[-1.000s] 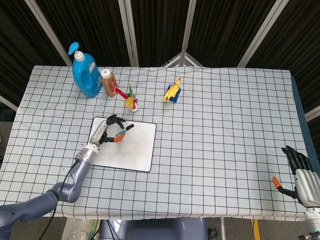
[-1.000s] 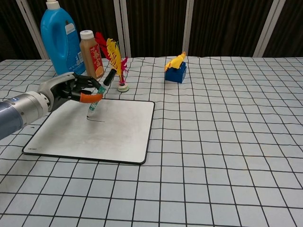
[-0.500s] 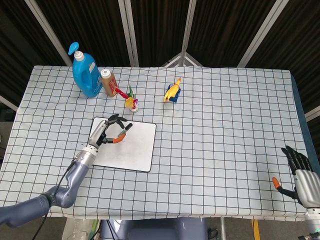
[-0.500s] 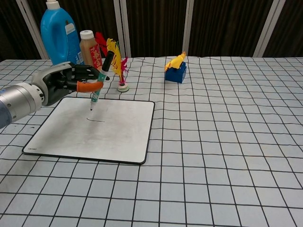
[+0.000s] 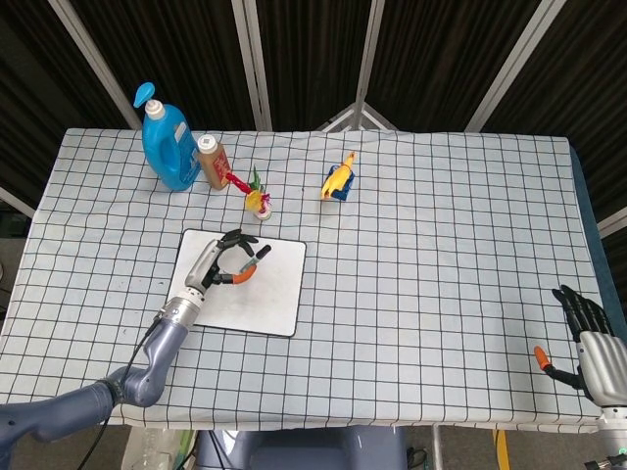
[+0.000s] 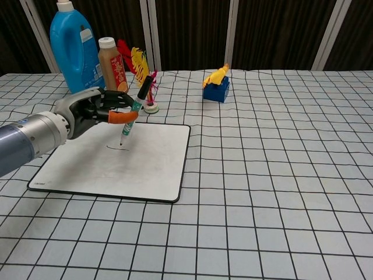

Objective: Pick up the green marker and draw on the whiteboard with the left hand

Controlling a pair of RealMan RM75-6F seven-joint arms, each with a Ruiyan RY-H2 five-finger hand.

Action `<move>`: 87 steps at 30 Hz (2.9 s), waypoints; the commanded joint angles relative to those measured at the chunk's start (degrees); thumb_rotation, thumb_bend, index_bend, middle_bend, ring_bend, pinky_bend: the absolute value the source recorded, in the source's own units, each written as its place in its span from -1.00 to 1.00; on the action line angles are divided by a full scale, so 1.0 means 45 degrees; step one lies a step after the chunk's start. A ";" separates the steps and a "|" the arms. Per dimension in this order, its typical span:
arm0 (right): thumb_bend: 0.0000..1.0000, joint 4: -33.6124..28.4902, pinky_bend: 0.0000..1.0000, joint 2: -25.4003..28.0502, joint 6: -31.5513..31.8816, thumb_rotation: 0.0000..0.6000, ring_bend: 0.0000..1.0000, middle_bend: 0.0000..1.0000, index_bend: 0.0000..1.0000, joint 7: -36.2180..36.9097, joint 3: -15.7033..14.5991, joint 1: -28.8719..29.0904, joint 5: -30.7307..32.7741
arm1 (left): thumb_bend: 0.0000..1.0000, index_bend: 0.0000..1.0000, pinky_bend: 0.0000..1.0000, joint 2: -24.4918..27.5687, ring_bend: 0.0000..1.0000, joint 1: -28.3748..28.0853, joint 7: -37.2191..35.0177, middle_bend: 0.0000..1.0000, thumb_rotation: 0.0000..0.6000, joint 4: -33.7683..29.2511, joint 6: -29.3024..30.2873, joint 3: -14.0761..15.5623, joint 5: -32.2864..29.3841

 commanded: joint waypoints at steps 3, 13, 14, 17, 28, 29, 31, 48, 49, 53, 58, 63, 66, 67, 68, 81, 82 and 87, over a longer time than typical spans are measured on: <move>-0.29 -0.0010 -1.00 0.0018 -0.0004 1.00 -1.00 -1.00 -1.00 0.0007 -0.0003 0.0001 -0.0004 | 0.08 0.53 -0.87 -0.0182 -0.90 -0.0080 0.0027 -0.49 1.00 0.0108 -0.0102 -0.0024 -0.0036; -0.29 -0.0008 -1.00 -0.0003 0.0000 1.00 -1.00 -1.00 -1.00 -0.0021 0.0006 0.0001 0.0014 | 0.08 0.53 -0.87 -0.0362 -0.90 -0.0151 0.0066 -0.49 1.00 0.0188 -0.0211 0.0009 0.0052; -0.29 -0.0013 -1.00 0.0000 -0.0004 1.00 -1.00 -1.00 -1.00 -0.0023 0.0008 0.0003 0.0021 | 0.08 0.53 -0.87 -0.0378 -0.90 -0.0156 0.0076 -0.49 1.00 0.0220 -0.0217 0.0004 0.0044; -0.29 -0.0018 -1.00 0.0005 -0.0011 1.00 -1.00 -1.00 -1.00 -0.0023 0.0009 0.0007 0.0020 | 0.08 0.53 -0.87 -0.0427 -0.90 -0.0164 0.0067 -0.49 1.00 0.0277 -0.0254 -0.0011 0.0018; -0.29 -0.0030 -1.00 0.0026 -0.0017 1.00 -1.00 -1.00 -1.00 -0.0014 0.0013 0.0004 0.0041 | 0.08 0.53 -0.87 -0.0536 -0.90 -0.0153 0.0100 -0.49 1.00 0.0380 -0.0244 0.0000 0.0085; -0.29 -0.0031 -1.00 0.0022 -0.0032 1.00 -1.00 -1.00 -1.00 -0.0012 0.0007 0.0009 0.0038 | 0.08 0.53 -0.87 -0.0533 -0.90 -0.0149 0.0091 -0.49 1.00 0.0377 -0.0256 -0.0001 0.0084; -0.29 -0.0022 -1.00 0.0016 -0.0027 1.00 -1.00 -1.00 -1.00 -0.0029 0.0004 0.0007 0.0034 | 0.08 0.52 -0.87 -0.0537 -0.90 -0.0148 0.0119 -0.49 1.00 0.0397 -0.0266 0.0010 0.0093; -0.29 -0.0019 -1.00 0.0017 0.0020 1.00 -1.00 -1.00 -1.00 -0.0063 0.0005 -0.0029 0.0055 | 0.08 0.53 -0.87 -0.0644 -0.90 -0.0114 0.0211 -0.49 1.00 0.0550 -0.0361 0.0043 0.0063; -0.29 -0.0015 -1.00 0.0014 0.0031 1.00 -1.00 -1.00 -1.00 -0.0061 0.0001 -0.0033 0.0042 | 0.08 0.53 -0.87 -0.0612 -0.90 -0.0082 0.0221 -0.49 1.00 0.0525 -0.0356 0.0052 0.0052; -0.29 -0.0018 -1.00 0.0002 0.0040 1.00 -1.00 -1.00 -1.00 -0.0087 0.0000 -0.0031 0.0024 | 0.08 0.53 -0.87 -0.0444 -0.90 0.0067 0.0278 -0.49 1.00 0.0366 -0.0291 0.0099 0.0022; -0.29 -0.0036 -1.00 -0.0008 0.0110 1.00 -1.00 -1.00 -1.00 -0.0125 -0.0019 -0.0057 -0.0041 | 0.09 0.53 -0.87 -0.0137 -0.90 0.0345 0.0423 -0.49 1.00 -0.0003 -0.0193 0.0260 -0.0003; -0.29 -0.0027 -1.00 -0.0034 0.0158 1.00 -1.00 -1.00 -1.00 -0.0208 0.0002 -0.0065 -0.0037 | 0.09 0.53 -0.87 0.0176 -0.90 0.0682 0.0522 -0.49 1.00 -0.0509 0.0004 0.0445 0.0013; -0.29 -0.0025 -1.00 -0.0046 0.0153 1.00 -1.00 -1.00 -1.00 -0.0248 0.0010 -0.0064 -0.0012 | 0.09 0.53 -0.87 0.0417 -0.90 0.0883 0.0561 -0.49 1.00 -0.0907 0.0181 0.0537 0.0087; -0.29 -0.0025 -1.00 -0.0048 0.0150 1.00 -1.00 -1.00 -1.00 -0.0264 0.0015 -0.0064 0.0000 | 0.09 0.53 -0.87 0.0539 -0.90 0.0977 0.0568 -0.49 1.00 -0.1098 0.0265 0.0575 0.0119; -0.29 -0.0031 -1.00 -0.0050 0.0148 1.00 -1.00 -1.00 -1.00 -0.0271 0.0017 -0.0066 0.0013 | 0.09 0.53 -0.87 0.0677 -0.90 0.1073 0.0570 -0.49 1.00 -0.1312 0.0351 0.0612 0.0161; -0.29 -0.0108 -1.00 -0.0046 0.0159 1.00 -1.00 -1.00 -1.00 -0.0398 0.0055 -0.0081 0.0104 | 0.09 0.53 -0.87 0.2801 -0.90 0.1950 0.0653 -0.49 1.00 -0.4336 0.1580 0.0466 0.0820; -0.29 -0.0108 -1.00 -0.0040 0.0155 1.00 -1.00 -1.00 -1.00 -0.0396 0.0055 -0.0083 0.0115 | 0.09 0.53 -0.87 0.2890 -0.90 0.1956 0.0771 -0.49 1.00 -0.4424 0.1596 0.0463 0.0798; -0.29 -0.0101 -1.00 -0.0016 0.0151 1.00 -1.00 -1.00 -1.00 -0.0373 0.0065 -0.0100 0.0160 | 0.09 0.53 -0.87 0.3548 -0.90 0.1863 0.3254 -0.49 1.00 -0.4537 0.1610 0.0769 0.0357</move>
